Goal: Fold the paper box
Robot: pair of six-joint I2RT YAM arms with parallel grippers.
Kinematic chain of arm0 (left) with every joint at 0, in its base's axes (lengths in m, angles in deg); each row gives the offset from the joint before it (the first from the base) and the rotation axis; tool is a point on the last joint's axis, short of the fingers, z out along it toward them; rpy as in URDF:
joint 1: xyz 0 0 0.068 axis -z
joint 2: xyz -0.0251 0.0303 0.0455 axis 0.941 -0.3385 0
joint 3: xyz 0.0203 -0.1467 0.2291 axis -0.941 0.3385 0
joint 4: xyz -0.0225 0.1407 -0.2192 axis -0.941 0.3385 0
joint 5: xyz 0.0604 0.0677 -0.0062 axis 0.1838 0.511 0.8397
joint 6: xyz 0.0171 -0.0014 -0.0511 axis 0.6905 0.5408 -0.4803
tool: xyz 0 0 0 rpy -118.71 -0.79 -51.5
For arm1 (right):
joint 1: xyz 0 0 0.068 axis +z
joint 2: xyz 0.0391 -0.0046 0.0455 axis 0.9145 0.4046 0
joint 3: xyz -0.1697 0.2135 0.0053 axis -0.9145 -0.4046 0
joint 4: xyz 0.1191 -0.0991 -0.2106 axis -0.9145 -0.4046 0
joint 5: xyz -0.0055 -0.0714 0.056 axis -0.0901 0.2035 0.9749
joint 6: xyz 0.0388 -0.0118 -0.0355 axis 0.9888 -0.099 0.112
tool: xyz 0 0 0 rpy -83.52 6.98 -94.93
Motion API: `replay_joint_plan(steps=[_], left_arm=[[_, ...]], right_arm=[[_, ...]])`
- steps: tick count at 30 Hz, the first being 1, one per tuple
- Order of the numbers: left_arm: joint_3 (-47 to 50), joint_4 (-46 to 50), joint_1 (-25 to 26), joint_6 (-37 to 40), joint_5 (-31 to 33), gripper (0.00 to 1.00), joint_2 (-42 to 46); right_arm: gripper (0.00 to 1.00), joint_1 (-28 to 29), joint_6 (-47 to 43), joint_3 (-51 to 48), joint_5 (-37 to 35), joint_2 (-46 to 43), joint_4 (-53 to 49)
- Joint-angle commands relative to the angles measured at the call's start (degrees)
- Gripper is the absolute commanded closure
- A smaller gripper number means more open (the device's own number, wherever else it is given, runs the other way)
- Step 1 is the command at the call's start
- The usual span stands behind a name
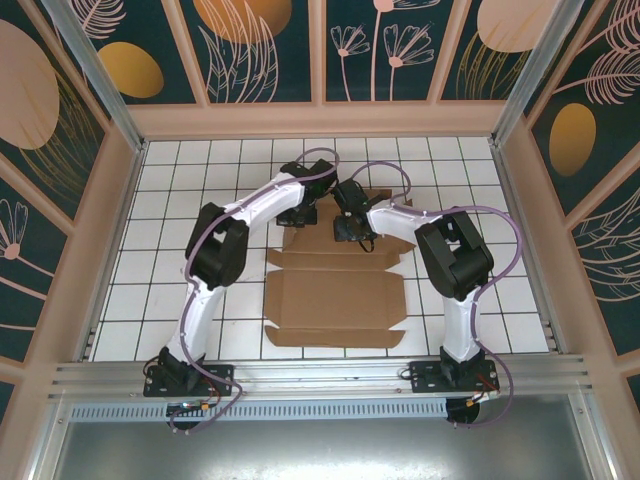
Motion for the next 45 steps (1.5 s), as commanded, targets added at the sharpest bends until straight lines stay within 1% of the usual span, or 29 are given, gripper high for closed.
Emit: replay_joint_plan(steps=[1,7,8,9,11,13,14,15,19,21,23,24,27,28,30,33,35,37,39,40,43,44,45], left_arm=[[-4.57,3.87,1.62,-3.08,0.02,1.0,-2.56],[-5.89,3.41,1.97,-3.9,-0.87,0.99,-2.72],[-6.04,2.96,1.92,-3.68,-1.34,0.95,-2.34],[-6.41,2.44,1.88,-2.93,-2.14,0.89,-1.57],[-6.21,0.93,1.55,-2.32,-3.6,0.71,0.65],[-2.65,-2.8,0.39,-1.82,-5.81,0.56,5.06],[-0.4,-4.64,-0.34,-1.66,-6.62,0.52,7.45],[2.44,-6.83,-1.5,-1.56,-7.7,0.51,10.12],[14.01,-14.51,-7.08,-0.9,-11.93,0.53,18.7],[20.24,-18.74,-9.77,1.05,-15.85,0.56,21.87],[24.75,-21.81,-11.56,2.5,-17.35,0.55,24.8],[27.31,-24.49,-12.19,3.45,-19.85,0.54,26.28],[33.11,-30.2,-13.61,4.58,-23.95,0.51,29.57],[34.51,-31.28,-14.1,4.59,-23.97,0.5,30.39],[37.2,-32.99,-15.29,5.1,-23.4,0.5,31.19],[38.73,-32.92,-17.5,7.4,-20.36,0.5,30.96],[40.28,-34.1,-19.83,8.32,-20.45,0.49,30.83],[42.04,-36.57,-22.56,8.41,-23.16,0.47,30.82],[42.92,-39.1,-24.23,9.25,-26.03,0.44,30.52],[43.08,-40.37,-24.53,9.94,-27.97,0.42,30.08],[44.56,-46.14,-25.34,10.8,-36.59,0.42,28.39],[44.76,-47.71,-25.48,10.6,-38.34,0.42,27.5],[44.44,-48.28,-25.44,10.63,-38.75,0.42,26.4]], right_arm=[[0.43,1.46,2.69,-3.55,3.84,3.6,-5.03],[0.43,1.49,2.89,-3.2,3.97,3.67,-5.06],[0.43,1.47,2.85,-3.2,3.96,3.64,-5.23],[0.43,1.44,2.87,-3.31,3.84,3.62,-5.33],[0.43,1.47,2.78,-3.53,3.66,3.43,-5.5],[0.42,1.32,2.39,-3.59,3.37,3.27,-5.82],[0.42,1.39,2.22,-3.65,3.3,3.06,-5.84],[0.42,1.3,1.88,-3.73,3.18,2.9,-5.85],[0.42,1.11,1.05,-3.34,3.13,2.77,-6.39],[0.42,1.14,1.02,-2.94,3.43,2.77,-6.65],[0.42,1.1,0.94,-2.78,3.89,2.9,-6.82],[0.42,1.08,0.93,-2.73,4.06,2.93,-6.89],[0.42,1.12,0.39,-2.85,5.3,2.9,-6.66],[0.42,1.06,0.25,-2.77,5.14,2.79,-6.81],[0.42,1.08,-0.12,-2.51,5.04,2.71,-7.41],[0.42,1.21,-0.62,-2.47,5.02,2.51,-7.83],[0.42,1.14,-0.91,-2.58,5.11,2.37,-7.93],[0.42,1.18,-1.17,-2.75,5.41,2.38,-8.0],[0.42,1.3,-1.57,-2.85,5.61,2.57,-8.15],[0.42,1.25,-1.69,-2.85,5.68,2.71,-8.23],[0.41,1.35,-1.85,-2.69,5.71,3.11,-8.41],[0.41,1.41,-1.96,-2.54,5.65,3.26,-8.42],[0.41,1.56,-2.05,-2.37,5.56,3.3,-8.54]])
